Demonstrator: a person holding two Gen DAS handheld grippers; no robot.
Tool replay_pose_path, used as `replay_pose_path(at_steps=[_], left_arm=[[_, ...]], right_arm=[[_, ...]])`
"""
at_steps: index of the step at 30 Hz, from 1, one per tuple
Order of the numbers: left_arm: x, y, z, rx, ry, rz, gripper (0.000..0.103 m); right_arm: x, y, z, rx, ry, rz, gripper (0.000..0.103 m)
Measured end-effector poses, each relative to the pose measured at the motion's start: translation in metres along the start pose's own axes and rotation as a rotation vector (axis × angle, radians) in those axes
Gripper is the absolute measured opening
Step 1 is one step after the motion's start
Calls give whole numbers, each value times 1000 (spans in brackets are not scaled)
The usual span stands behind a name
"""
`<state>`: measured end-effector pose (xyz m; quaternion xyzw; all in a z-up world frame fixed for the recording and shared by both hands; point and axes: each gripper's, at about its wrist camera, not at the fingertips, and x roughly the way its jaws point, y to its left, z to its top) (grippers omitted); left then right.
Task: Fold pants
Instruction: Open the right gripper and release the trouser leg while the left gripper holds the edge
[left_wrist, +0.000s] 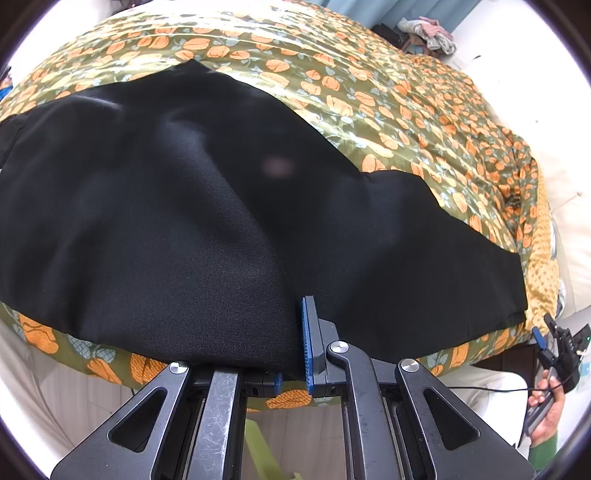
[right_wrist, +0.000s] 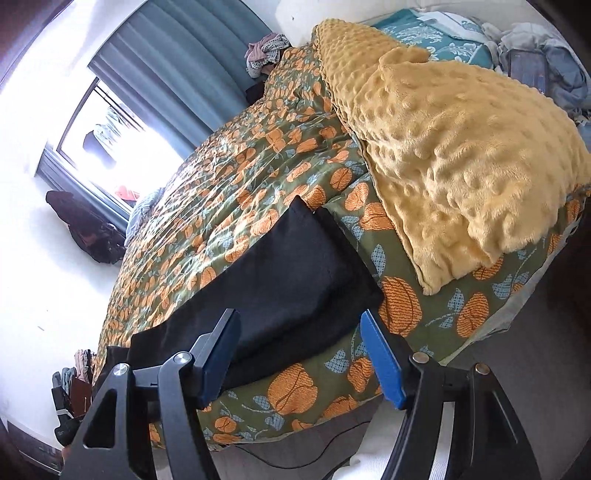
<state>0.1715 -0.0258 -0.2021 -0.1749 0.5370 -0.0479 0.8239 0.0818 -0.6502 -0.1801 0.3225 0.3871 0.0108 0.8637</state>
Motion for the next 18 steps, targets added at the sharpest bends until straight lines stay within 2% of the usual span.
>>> replay_pose_path(at_steps=[6,13,15,18], left_arm=[[0,0,0,-3,0,-1,6],[0,1,0,-8,3,-1,6],[-1,1,0,-10,0,-4,6],[0,2,-1,-9,3,-3,6]], right_arm=[[-6,-1,-2,-2,-20,14,68],[-7,0,-3,-14,-1,45,68],[-7,-4,-3,16,1,83,67],[-6,-19,0,133,0,143,63]])
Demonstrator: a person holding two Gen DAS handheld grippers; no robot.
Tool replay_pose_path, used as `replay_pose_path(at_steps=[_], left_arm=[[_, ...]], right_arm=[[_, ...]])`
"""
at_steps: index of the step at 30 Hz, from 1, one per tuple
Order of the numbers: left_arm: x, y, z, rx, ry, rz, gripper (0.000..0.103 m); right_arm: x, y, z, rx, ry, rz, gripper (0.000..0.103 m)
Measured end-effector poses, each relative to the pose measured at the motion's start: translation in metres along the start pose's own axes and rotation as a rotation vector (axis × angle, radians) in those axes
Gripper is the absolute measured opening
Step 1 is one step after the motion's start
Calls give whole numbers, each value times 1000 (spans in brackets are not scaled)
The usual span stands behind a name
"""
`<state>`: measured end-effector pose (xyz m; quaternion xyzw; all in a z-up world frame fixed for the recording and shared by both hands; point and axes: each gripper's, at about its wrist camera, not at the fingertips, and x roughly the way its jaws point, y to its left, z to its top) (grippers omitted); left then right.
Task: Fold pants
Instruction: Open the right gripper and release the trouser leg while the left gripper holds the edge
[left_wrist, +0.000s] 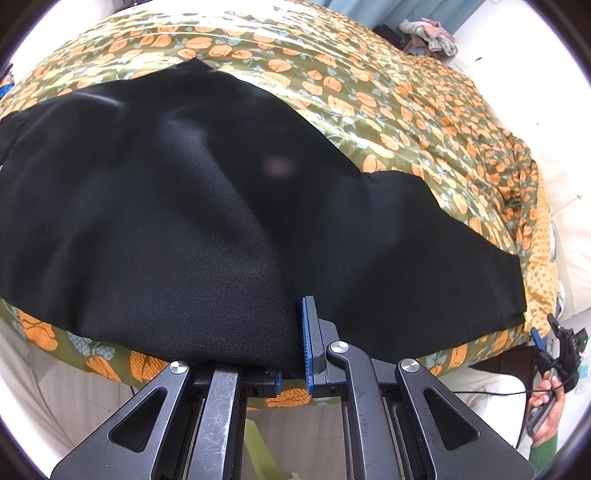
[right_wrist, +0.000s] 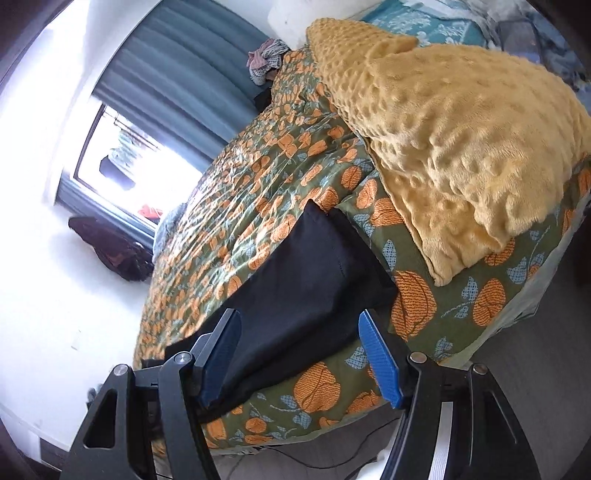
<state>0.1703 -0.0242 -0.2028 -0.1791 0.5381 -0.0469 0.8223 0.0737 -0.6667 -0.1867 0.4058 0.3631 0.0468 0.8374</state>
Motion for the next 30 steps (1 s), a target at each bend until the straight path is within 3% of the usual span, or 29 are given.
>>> replay_pose_path(at_steps=[4,8,12,13,15,23,30], left_arm=[[2,-1,1,-4,2,0,6],[3,-1,1,-4,6,1,6],[2,-1,1,-4,7,-1,6],[2,-1,1,-4,7,-1,6],[2,-1,1,-4,8,-3,8],[5,-5,0,2,11,-9,9],[6,-6,0,3,10,-10,9]], right_arm=[[12,-5,6,87,42,62,57],[42,-12,16,168,118,31,53],[67,-18,26,202,114,-17,47],[71,-20,27,216,109,-26,38],[74,-22,28,217,91,-85,6],[40,2,17,76,-3,-176,5],[28,-19,-1,143,22,-204,5]])
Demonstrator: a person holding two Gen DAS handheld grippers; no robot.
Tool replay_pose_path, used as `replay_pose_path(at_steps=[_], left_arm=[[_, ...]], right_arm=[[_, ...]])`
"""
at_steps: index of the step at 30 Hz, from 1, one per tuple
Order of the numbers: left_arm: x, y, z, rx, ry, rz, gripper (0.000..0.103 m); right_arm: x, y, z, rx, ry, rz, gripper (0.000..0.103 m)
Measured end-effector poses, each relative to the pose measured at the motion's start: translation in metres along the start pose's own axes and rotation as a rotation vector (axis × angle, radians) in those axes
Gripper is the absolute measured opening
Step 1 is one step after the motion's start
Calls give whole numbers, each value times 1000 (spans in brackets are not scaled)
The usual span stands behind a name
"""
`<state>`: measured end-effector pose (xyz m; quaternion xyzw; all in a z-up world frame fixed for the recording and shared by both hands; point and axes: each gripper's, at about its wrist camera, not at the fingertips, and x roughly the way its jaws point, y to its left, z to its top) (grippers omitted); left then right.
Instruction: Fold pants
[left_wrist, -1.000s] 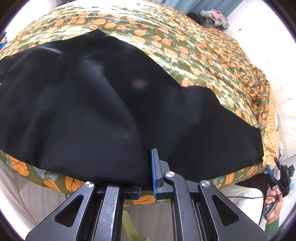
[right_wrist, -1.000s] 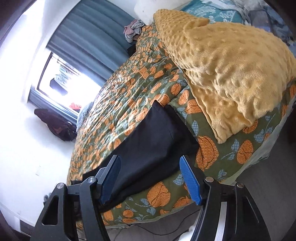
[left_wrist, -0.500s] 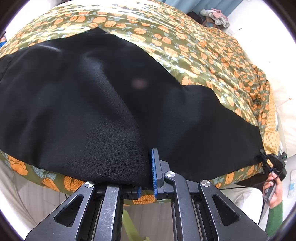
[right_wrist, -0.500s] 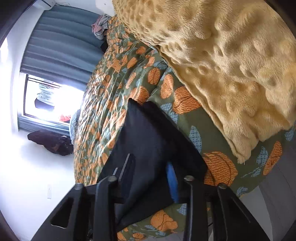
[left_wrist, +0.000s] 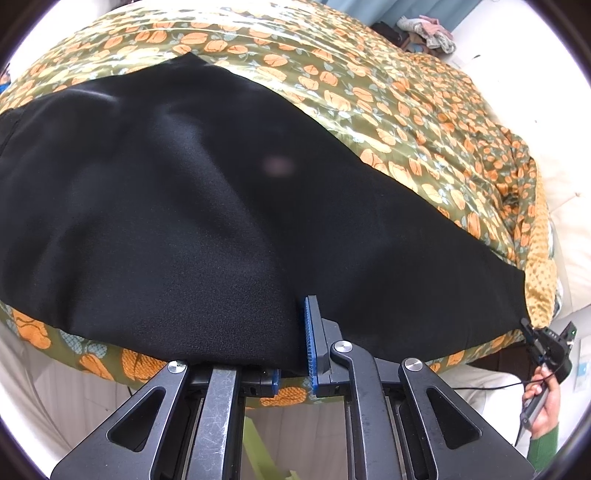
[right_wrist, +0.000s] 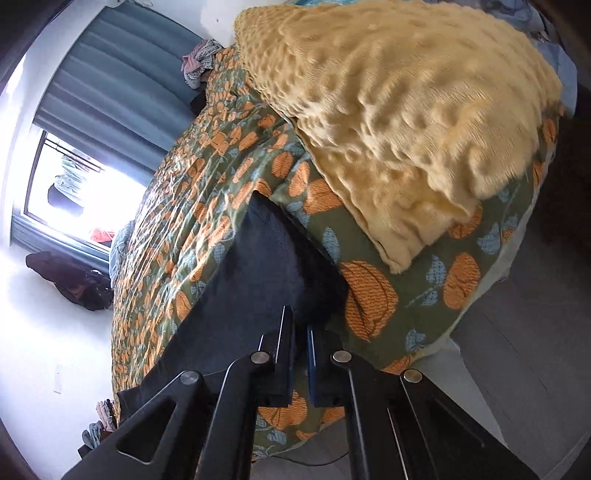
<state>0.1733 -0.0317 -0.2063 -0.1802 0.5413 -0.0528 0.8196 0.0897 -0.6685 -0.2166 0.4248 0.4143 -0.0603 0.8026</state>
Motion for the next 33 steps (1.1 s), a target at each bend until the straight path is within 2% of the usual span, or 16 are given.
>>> replay_pose_path(at_steps=[13,15,16,17,18,19,20,22,27,30,32,33], left_arm=[[7,-2,1,0,17,2,10],[5,-1,0,-3,16,5,18],[4,0,-1,-4,22,8,27],[2,1,-2,-3,26,14,37],[-1,2,-3,0,26,17,41],[-4,2,-5,7,28,22,47],[-7,3,-6,14,31,25,50],[-13,3,-11,40,45,33,50],[-35,0,-24,121,43,54,51],[-54,-4,-23,168,-21,70,57],[-66,-5,-16,190,-93,98,67],[-68,-5,-13,194,-120,109,68]], right_arm=[[16,4,6,-18,21,-47,5],[19,1,7,-5,38,-47,8],[19,1,7,-6,41,-50,9],[17,2,6,-13,39,-58,21],[14,3,5,-21,35,-79,33],[11,4,4,-26,30,-99,63],[6,4,3,-25,18,-106,80],[-7,6,-1,-34,-28,-114,80],[-35,23,-18,-144,-125,-211,80],[-48,41,-28,-202,-189,-232,80],[-48,58,-36,-249,-205,-220,80],[-45,68,-41,-280,-201,-210,81]])
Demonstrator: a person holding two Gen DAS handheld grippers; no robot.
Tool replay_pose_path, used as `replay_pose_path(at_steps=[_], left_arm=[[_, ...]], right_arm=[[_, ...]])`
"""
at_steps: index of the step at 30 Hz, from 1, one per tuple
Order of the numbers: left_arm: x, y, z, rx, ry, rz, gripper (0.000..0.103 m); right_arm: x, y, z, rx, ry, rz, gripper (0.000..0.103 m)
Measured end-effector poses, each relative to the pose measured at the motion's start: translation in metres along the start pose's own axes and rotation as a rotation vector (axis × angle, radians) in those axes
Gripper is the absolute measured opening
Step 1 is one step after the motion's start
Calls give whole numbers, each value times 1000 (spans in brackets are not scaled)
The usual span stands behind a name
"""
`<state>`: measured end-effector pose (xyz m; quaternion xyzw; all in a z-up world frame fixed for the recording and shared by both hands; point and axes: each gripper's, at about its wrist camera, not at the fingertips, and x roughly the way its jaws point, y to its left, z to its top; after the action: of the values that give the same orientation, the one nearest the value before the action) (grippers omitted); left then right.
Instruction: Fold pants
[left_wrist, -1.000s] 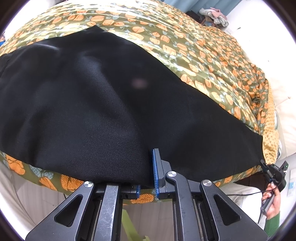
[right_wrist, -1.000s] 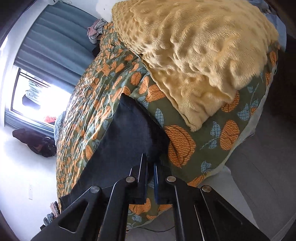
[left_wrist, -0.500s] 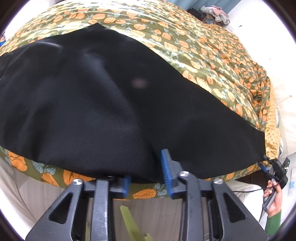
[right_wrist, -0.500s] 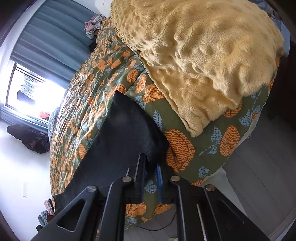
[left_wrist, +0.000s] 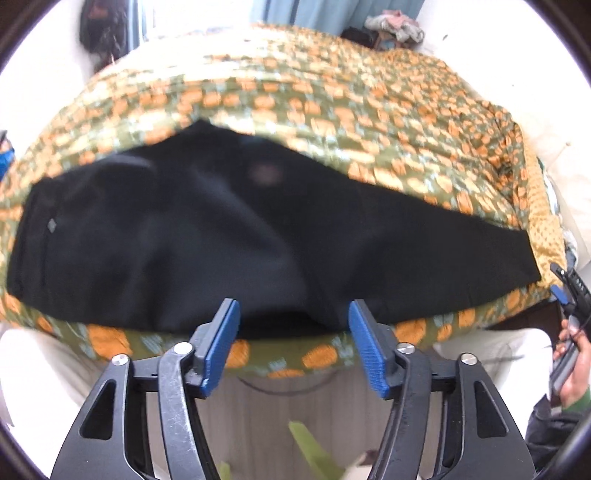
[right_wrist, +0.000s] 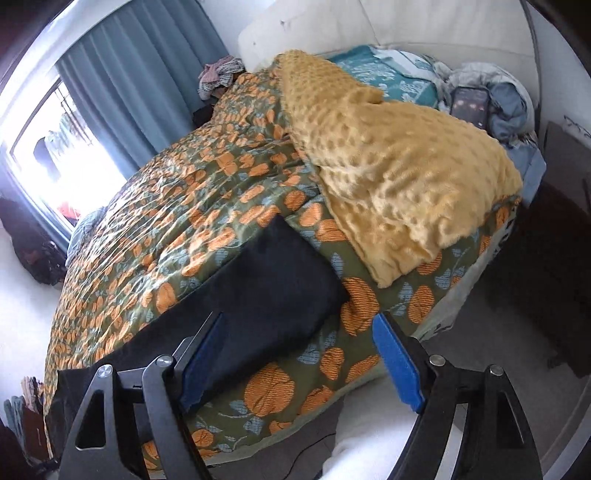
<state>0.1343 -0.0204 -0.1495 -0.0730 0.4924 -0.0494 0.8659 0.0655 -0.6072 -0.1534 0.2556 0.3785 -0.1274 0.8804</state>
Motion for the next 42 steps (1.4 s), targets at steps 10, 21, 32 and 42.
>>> replay_pose_path(at_steps=[10,21,32,42], left_arm=[[41,27,37,-11,-73,117,70],[10,119,27,-265,-18,103,70],[-28,343,56,-574,-28,198,70],[36,359,100,-458,88,123,36]], right_arm=[[39,113,-32,-234,78,186,81],[81,137,-59,-314,161,207,81],[75,135,-74,-302,195,191,81],[73,160,-99,-387,233,196,81]])
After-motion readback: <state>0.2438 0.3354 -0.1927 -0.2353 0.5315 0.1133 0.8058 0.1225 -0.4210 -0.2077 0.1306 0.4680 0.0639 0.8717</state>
